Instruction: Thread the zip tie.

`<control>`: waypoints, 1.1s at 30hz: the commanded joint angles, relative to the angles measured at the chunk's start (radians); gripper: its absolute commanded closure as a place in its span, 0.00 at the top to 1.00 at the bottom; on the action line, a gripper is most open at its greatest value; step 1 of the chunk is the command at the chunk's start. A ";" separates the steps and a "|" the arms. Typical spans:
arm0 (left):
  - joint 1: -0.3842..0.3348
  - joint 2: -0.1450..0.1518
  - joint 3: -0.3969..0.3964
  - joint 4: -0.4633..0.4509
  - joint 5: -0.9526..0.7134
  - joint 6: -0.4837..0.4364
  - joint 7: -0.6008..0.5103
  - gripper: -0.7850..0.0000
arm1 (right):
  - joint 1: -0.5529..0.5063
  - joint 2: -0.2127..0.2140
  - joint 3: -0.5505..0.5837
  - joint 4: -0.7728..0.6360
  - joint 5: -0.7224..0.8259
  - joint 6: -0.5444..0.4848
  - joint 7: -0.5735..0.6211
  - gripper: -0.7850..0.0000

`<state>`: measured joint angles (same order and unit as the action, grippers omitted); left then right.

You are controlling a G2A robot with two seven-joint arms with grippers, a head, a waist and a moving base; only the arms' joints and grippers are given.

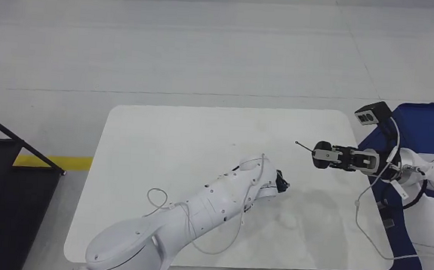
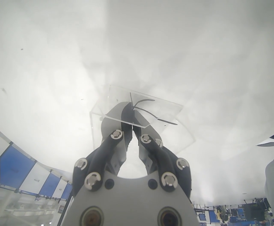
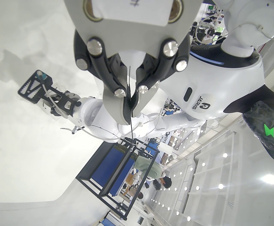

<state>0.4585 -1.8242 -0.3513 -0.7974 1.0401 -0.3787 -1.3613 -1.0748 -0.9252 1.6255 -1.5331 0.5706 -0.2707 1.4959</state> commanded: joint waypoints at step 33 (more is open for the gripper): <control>0.103 0.137 -0.147 -0.358 0.023 0.059 -0.139 0.15 | 0.000 0.000 0.000 0.000 0.000 0.000 0.000 0.00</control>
<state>0.5588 -1.6895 -0.4983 -1.1499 1.0593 -0.3206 -1.4995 -1.0748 -0.9252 1.6255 -1.5331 0.5706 -0.2707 1.4959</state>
